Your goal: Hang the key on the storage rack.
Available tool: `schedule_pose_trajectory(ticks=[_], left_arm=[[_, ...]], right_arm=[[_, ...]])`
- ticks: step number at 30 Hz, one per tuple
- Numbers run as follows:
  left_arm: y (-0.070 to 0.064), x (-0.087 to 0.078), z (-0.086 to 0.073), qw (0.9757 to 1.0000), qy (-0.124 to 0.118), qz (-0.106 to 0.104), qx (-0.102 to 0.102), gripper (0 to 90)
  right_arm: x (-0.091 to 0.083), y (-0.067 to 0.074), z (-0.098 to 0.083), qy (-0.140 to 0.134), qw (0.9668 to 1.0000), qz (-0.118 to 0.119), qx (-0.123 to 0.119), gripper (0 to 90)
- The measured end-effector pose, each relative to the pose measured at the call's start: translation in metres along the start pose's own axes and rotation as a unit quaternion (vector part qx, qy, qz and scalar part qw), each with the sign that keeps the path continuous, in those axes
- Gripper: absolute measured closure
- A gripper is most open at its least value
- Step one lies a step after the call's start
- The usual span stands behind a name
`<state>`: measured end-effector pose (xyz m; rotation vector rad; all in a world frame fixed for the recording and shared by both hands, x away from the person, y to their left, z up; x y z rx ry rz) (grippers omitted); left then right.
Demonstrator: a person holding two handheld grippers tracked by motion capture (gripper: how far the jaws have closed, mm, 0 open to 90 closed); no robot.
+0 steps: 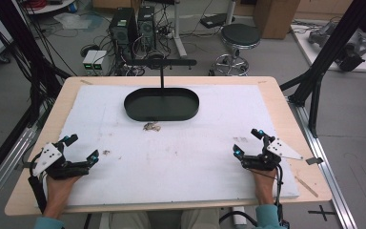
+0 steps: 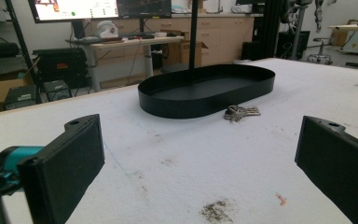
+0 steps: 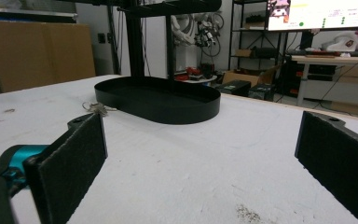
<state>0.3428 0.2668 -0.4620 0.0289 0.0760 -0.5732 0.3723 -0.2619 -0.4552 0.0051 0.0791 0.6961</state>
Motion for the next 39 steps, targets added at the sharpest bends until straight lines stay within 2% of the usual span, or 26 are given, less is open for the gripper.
schedule_pose_trajectory(ticks=[2,6,8,12,13,14,15,16,17,20,22,23,24,25,26,27,28,30,31,33,37,39], left_arm=[[0.001,0.0,0.0,1.0,0.001,0.002,-0.004,1.7],[0.002,0.002,0.001,0.9999,0.014,0.006,0.005,1.7],[0.002,0.002,0.006,0.9998,0.017,0.005,0.008,1.7],[0.005,0.007,0.026,0.9991,0.036,0.002,0.022,1.7],[0.007,0.012,0.038,0.9988,0.042,-0.001,0.025,1.7],[0.007,0.012,0.038,0.9988,0.042,-0.001,0.025,1.7],[0.008,0.018,0.051,0.9981,0.052,-0.005,0.034,1.7],[0.008,0.018,0.051,0.9981,0.052,-0.005,0.034,1.7],[0.009,0.025,0.061,0.9972,0.063,-0.011,0.037,1.7],[0.01,0.041,0.073,0.9949,0.089,-0.019,0.043,1.7],[0.01,0.046,0.076,0.9944,0.095,-0.021,0.043,1.7],[0.01,0.058,0.082,0.9924,0.105,-0.02,0.061,1.7],[0.01,0.063,0.084,0.991,0.112,-0.023,0.068,1.7],[0.01,0.063,0.084,0.991,0.112,-0.023,0.068,1.7],[0.009,0.073,0.089,0.9893,0.123,-0.03,0.072,1.7],[0.009,0.073,0.089,0.9893,0.123,-0.03,0.072,1.7],[0.008,0.083,0.093,0.9881,0.13,-0.036,0.074,1.7],[0.008,0.087,0.095,0.9873,0.136,-0.04,0.072,1.7],[0.007,0.091,0.096,0.9859,0.144,-0.047,0.072,1.7],[0.005,0.103,0.098,0.9808,0.169,-0.059,0.078,1.7],[-0.001,0.117,0.104,0.9748,0.191,-0.076,0.087,1.7],[-0.004,0.122,0.106,0.9703,0.204,-0.09,0.094,1.7]], right_arm=[[0.0,0.0,0.0,-0.001,1.0,0.001,0.001,1.2],[0.0,0.0,0.0,-0.001,1.0,-0.001,-0.004,1.2],[0.0,0.0,0.0,0.0,1.0,-0.001,-0.003,1.2],[0.0,0.0,0.0,0.0,1.0,-0.002,-0.003,1.3],[0.0,0.0,0.0,0.0,1.0,-0.002,-0.002,1.2],[0.0,0.0,0.0,0.0,1.0,-0.001,0.0,1.3],[0.0,-0.001,0.0,-0.003,1.0,-0.002,-0.003,1.2],[0.0,-0.001,0.0,-0.003,1.0,-0.001,-0.002,1.3],[0.0,-0.001,0.0,-0.002,1.0,-0.002,-0.001,1.3],[0.0,-0.001,0.0,-0.003,1.0,-0.002,-0.001,1.3],[0.0,-0.001,0.0,-0.003,1.0,-0.002,0.003,1.2],[0.0,-0.002,0.0,-0.003,1.0,-0.001,0.003,1.2],[0.0,-0.002,0.0,-0.003,1.0,-0.001,0.004,1.2],[0.0,-0.002,0.0,-0.003,1.0,-0.001,0.004,1.2],[0.0,-0.002,0.0,-0.003,1.0,-0.001,0.004,1.3],[0.0,-0.002,0.0,-0.003,1.0,-0.002,0.004,1.2],[0.0,-0.002,0.0,-0.002,1.0,-0.001,0.003,1.2],[0.0,-0.002,0.0,-0.003,1.0,-0.002,0.003,1.2],[0.0,-0.002,0.0,-0.003,1.0,-0.002,0.003,1.2],[0.0,-0.002,0.001,-0.004,1.0,-0.002,0.003,1.3],[0.0,-0.002,0.001,-0.003,1.0,-0.002,0.004,1.3],[0.0,-0.002,0.001,-0.003,1.0,-0.002,0.004,1.3]])
Point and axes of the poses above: each handheld gripper's, and its own axes: x roughly forward along the jaws, z roughly out of its top, y roughly to its left, the point moved 8 cm from there along x, roughly forward along the jaws, and after that the axes turned 1 degree about y, right-handed, at the moved point
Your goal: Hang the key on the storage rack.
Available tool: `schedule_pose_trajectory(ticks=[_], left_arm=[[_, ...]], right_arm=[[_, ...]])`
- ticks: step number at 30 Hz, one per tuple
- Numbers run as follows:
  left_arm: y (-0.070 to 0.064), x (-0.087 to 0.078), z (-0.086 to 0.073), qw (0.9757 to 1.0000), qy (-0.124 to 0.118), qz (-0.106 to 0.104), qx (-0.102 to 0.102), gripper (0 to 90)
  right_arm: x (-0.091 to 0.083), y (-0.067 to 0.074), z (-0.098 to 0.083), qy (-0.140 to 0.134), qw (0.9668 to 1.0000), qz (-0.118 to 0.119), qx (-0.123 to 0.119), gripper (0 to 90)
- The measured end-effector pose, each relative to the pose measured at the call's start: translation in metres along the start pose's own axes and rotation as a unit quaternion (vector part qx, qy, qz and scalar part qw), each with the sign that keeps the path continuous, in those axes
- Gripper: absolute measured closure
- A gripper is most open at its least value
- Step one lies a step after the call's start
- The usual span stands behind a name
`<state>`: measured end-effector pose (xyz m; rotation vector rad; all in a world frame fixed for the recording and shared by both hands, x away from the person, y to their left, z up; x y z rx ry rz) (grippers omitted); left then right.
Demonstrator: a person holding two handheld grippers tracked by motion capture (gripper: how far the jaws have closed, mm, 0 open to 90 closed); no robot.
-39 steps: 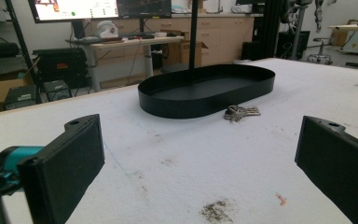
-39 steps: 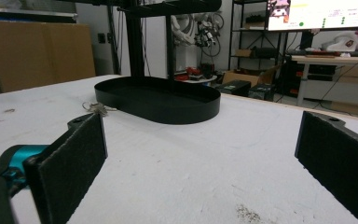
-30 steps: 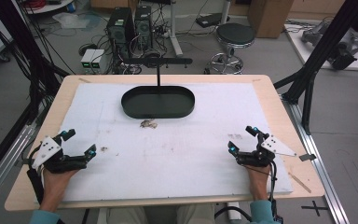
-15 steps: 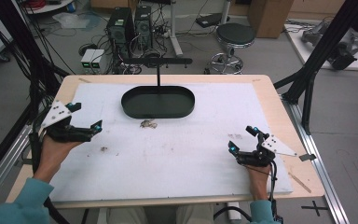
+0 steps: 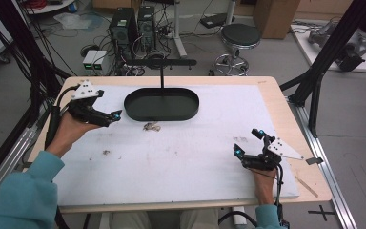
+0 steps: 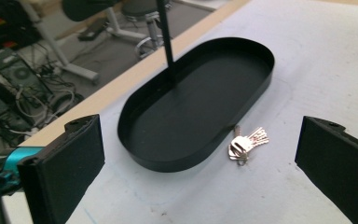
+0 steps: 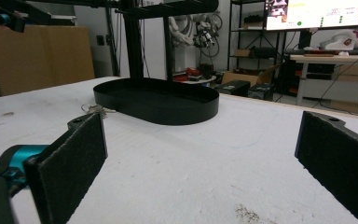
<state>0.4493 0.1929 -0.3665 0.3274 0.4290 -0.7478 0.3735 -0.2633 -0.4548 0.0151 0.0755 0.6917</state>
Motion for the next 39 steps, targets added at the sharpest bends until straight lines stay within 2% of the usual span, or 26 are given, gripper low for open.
schedule_pose_trajectory(ticks=[2,3,4,8,12,13,16,20,22,24,26,32,35,39], left_arm=[[-0.001,0.002,0.001,1.0,0.004,-0.004,0.003,1.7],[-0.001,0.007,0.002,0.9997,0.019,-0.009,0.008,1.7],[-0.001,0.009,0.002,0.9996,0.024,-0.01,0.01,1.7],[-0.002,0.02,-0.001,0.9989,0.044,-0.013,0.006,1.7],[-0.007,0.034,-0.007,0.9971,0.071,-0.024,0.008,1.7],[-0.007,0.034,-0.007,0.9971,0.071,-0.024,0.008,1.7],[-0.015,0.048,-0.009,0.9951,0.091,-0.035,0.012,1.7],[-0.023,0.06,-0.012,0.9929,0.108,-0.046,0.021,1.8],[-0.025,0.064,-0.016,0.991,0.122,-0.049,0.028,1.8],[-0.027,0.066,-0.017,0.9907,0.124,-0.052,0.025,1.7],[-0.03,0.071,-0.02,0.9885,0.137,-0.055,0.03,1.7],[-0.037,0.08,-0.022,0.9866,0.147,-0.064,0.027,1.7],[-0.043,0.087,-0.026,0.9831,0.165,-0.072,0.032,1.8],[-0.05,0.093,-0.03,0.9799,0.179,-0.08,0.036,4.7]], right_arm=[[0.0,0.0,0.0,0.0,1.0,-0.001,0.0,1.3],[0.0,0.0,0.0,0.0,1.0,0.0,0.0,1.3],[0.0,0.0,0.0,0.0,1.0,0.0,0.001,1.3],[0.0,0.0,0.0,0.0,1.0,-0.001,0.0,1.3],[0.0,0.0,0.0,0.0,1.0,0.0,0.0,1.2],[0.0,0.0,0.0,0.0,1.0,0.0,0.001,1.3],[0.0,0.0,0.0,0.0,1.0,0.0,0.001,1.3],[0.0,0.0,0.0,-0.001,1.0,-0.001,0.001,1.2],[0.0,0.0,0.0,0.0,1.0,0.0,0.0,1.3],[0.0,0.0,0.0,0.0,1.0,0.0,-0.001,1.2],[0.0,0.0,0.0,0.0,1.0,-0.001,0.0,1.3],[0.0,0.0,0.0,0.0,1.0,-0.001,0.0,1.3],[0.0,0.0,0.0,0.0,1.0,0.0,0.0,1.3],[0.0,0.0,0.0,0.0,1.0,0.0,0.0,1.3]])
Point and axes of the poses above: each handheld gripper's, and its own axes: x roughly forward along the jaws, z roughly out of its top, y roughly to its left, the point moved 8 cm from there along x, roughly forward along the jaws, and after that the axes turned 1 degree about y, right-handed, at the moved point
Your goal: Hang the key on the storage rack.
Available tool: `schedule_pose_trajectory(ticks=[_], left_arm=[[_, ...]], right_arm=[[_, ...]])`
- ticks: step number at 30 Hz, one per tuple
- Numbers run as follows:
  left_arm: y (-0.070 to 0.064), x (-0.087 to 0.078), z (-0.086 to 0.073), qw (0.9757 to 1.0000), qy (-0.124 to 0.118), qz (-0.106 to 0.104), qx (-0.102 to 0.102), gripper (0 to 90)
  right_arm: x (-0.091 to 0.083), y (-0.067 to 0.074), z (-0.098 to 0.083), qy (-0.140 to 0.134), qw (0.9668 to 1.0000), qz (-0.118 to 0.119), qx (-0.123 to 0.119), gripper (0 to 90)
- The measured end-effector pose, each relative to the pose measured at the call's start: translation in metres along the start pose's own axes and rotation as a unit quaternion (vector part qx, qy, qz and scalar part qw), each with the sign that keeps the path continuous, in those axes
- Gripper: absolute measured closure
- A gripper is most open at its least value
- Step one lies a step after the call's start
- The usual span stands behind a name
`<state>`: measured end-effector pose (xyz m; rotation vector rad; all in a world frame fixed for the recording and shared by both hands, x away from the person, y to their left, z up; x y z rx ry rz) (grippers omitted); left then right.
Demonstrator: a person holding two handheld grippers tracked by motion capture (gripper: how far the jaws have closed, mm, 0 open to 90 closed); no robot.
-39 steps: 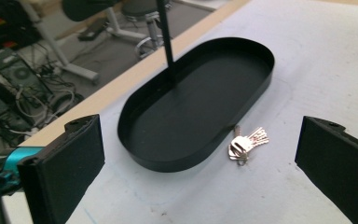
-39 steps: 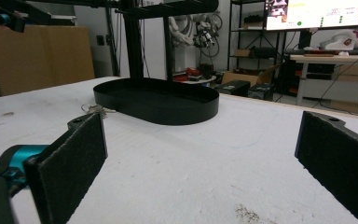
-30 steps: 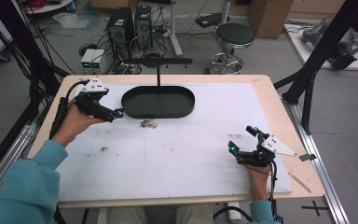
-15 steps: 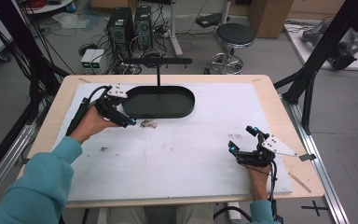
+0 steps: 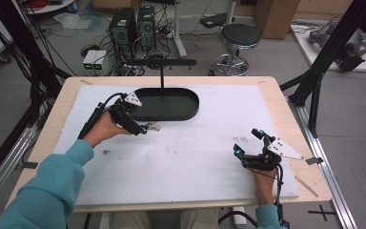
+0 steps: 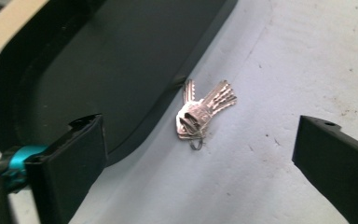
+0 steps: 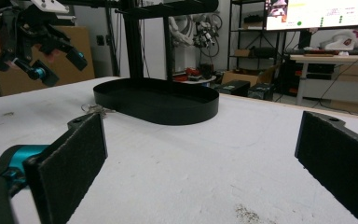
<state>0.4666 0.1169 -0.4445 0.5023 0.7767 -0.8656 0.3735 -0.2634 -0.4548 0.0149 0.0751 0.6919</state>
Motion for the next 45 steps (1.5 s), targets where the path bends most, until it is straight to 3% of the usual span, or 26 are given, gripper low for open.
schedule_pose_trajectory(ticks=[13,26,35,45], left_arm=[[-0.008,0.014,0.0,0.9994,0.036,-0.003,-0.002,12.4],[-0.008,0.022,-0.007,0.9967,0.08,0.012,-0.012,25.3],[-0.005,0.027,-0.012,0.9937,0.108,0.024,-0.018,40.2],[-0.002,0.033,-0.015,0.993,0.113,0.027,-0.02,52.6]], right_arm=[[0.0,0.0,0.0,0.001,1.0,-0.001,0.005,1.3],[0.0,0.0,0.0,0.0,1.0,0.0,0.004,1.3],[0.0,0.0,0.0,0.001,1.0,0.0,0.005,1.3],[0.0,0.0,0.0,0.001,1.0,0.0,0.005,1.3]])
Point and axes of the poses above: each handheld gripper's, and its own axes: x roughly forward along the jaws, z roughly out of its top, y roughly to its left, the point moved 8 cm from there along x, roughly forward along the jaws, and after that the axes turned 1 degree about y, right-handed, at the moved point
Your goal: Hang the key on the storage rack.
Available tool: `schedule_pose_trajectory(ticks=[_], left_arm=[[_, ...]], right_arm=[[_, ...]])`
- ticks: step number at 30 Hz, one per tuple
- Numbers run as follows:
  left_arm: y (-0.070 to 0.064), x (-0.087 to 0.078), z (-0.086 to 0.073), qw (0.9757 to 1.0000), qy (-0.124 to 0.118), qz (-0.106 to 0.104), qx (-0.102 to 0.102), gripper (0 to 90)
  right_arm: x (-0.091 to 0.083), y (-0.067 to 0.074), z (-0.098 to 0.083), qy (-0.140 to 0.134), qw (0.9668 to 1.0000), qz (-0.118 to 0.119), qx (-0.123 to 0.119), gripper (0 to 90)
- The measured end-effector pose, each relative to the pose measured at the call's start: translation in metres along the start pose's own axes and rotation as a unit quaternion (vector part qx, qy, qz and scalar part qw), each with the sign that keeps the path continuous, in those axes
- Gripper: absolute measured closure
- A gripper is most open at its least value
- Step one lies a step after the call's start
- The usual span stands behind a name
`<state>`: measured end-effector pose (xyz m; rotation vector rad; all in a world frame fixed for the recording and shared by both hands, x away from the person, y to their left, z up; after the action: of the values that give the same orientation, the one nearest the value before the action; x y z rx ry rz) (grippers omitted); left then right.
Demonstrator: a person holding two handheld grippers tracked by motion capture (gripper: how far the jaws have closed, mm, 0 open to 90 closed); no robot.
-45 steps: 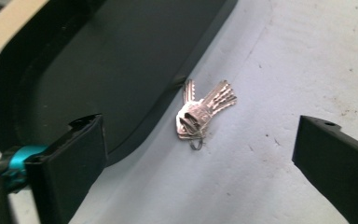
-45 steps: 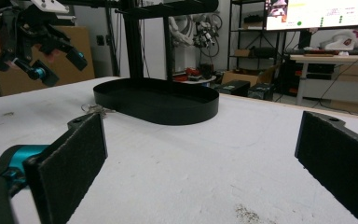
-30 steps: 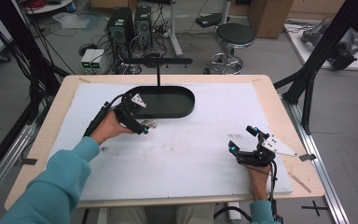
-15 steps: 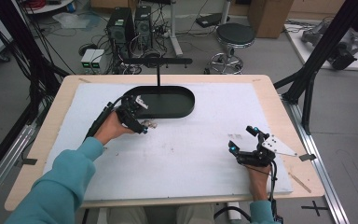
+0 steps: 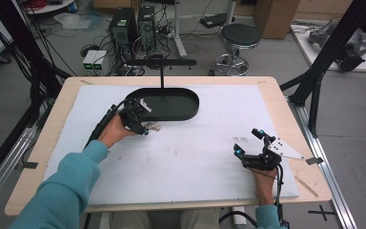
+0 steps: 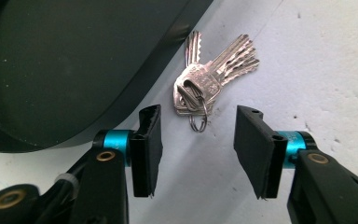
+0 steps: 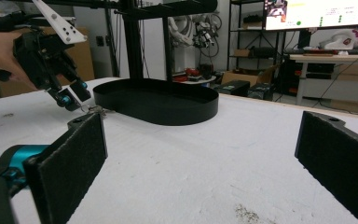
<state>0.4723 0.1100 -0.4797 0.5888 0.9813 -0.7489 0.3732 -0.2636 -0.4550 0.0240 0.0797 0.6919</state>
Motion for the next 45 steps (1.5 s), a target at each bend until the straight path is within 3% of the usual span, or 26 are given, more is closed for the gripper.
schedule_pose_trajectory(ticks=[10,35,45], left_arm=[[0.0015,0.0022,0.0002,1.0,0.003,-0.002,-0.006,67.6],[0.0028,0.0059,0.0017,0.9999,0.004,0.006,-0.01,85.9],[0.003,0.0063,0.0023,0.9999,0.005,0.001,-0.016,87.9]], right_arm=[[0.0002,-0.0006,0.0003,-0.002,1.0,-0.001,-0.001,1.3],[0.0003,-0.0006,0.0004,-0.002,1.0,0.0,-0.001,1.3],[0.0003,-0.0005,0.0004,-0.002,1.0,0.0,-0.001,1.3]])
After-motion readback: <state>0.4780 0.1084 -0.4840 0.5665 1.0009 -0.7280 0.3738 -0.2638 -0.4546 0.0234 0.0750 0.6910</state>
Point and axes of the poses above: each handheld gripper's, and its own axes: x roughly forward along the jaws, z roughly out of its top, y roughly to its left, the point moved 8 cm from there along x, roughly forward along the jaws, and after that the axes turned 1 degree about y, right-handed, at the moved point
